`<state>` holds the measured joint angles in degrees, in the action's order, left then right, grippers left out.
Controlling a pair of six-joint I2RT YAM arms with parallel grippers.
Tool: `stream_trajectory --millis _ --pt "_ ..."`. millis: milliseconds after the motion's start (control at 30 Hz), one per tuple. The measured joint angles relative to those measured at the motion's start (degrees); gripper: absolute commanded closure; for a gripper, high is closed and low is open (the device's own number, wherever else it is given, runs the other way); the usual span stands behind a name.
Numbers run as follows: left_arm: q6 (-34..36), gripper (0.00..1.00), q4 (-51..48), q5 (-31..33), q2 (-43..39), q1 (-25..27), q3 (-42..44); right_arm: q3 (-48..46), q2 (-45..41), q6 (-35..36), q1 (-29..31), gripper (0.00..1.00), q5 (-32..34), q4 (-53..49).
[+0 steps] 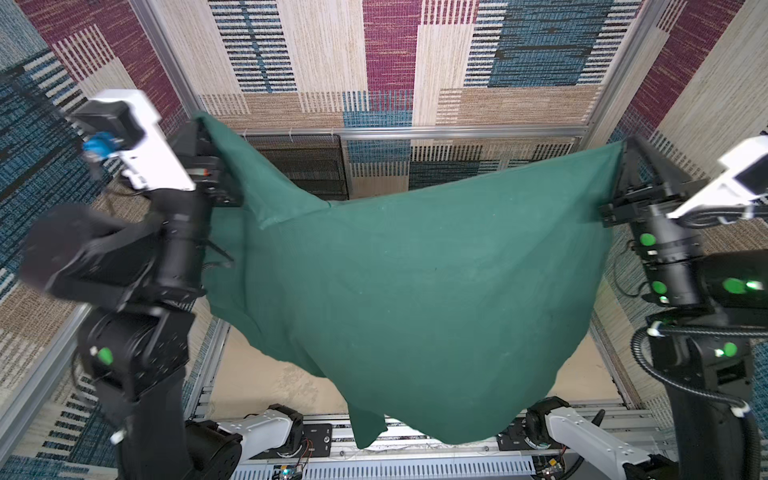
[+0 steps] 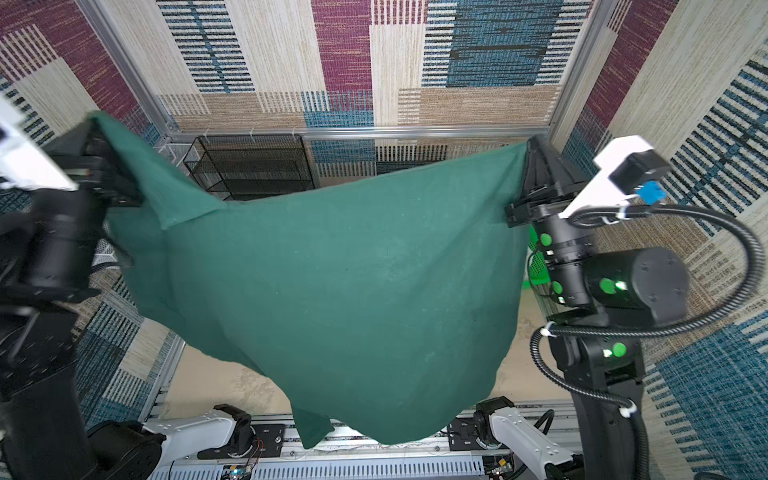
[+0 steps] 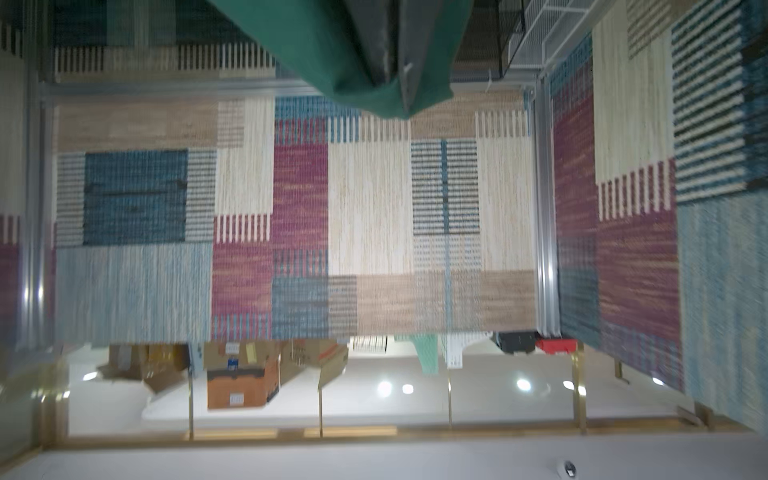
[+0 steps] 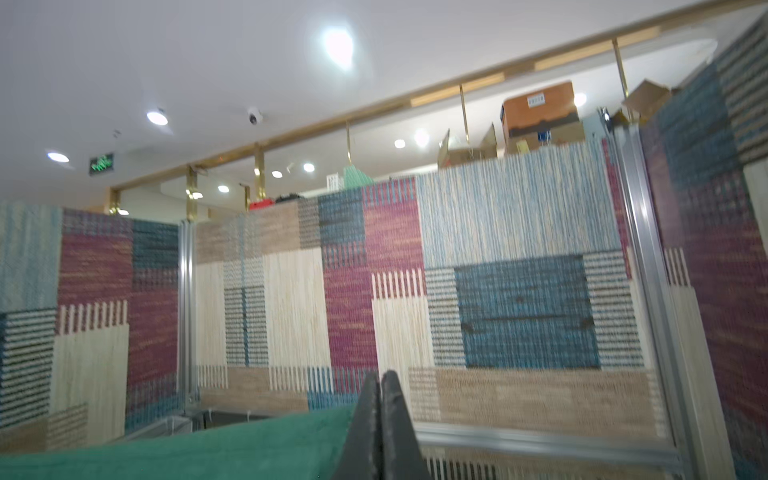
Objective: Fold and stack the t-shirts
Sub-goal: 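Lower the spread shirt flat onto the table with both grippers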
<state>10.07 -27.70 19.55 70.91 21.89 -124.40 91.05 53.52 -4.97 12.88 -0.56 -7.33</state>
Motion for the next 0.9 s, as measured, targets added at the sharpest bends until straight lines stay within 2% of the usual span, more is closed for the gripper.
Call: stream_trajectory --millis 200,367,500,667,900 --pt "-1.46 1.0 5.25 2.93 -3.74 -0.35 28.52 -26.27 -6.23 0.28 0.0 1.0 4.5 3.65" --pt "-6.71 1.0 14.43 4.17 -7.02 -0.76 52.43 -45.72 -7.23 -0.5 0.0 1.0 6.23 9.7" --pt "-10.25 1.0 19.89 3.89 -10.64 -0.7 66.2 -57.05 -7.19 -2.56 0.0 1.0 6.16 15.67" --pt "-13.11 1.0 25.81 4.0 -10.51 -0.72 73.79 -63.58 -3.72 -3.17 0.0 1.0 7.26 22.71" --pt "-13.55 1.0 31.8 4.26 1.27 -0.72 71.32 -60.24 10.12 -2.47 -0.17 1.0 10.1 31.06"
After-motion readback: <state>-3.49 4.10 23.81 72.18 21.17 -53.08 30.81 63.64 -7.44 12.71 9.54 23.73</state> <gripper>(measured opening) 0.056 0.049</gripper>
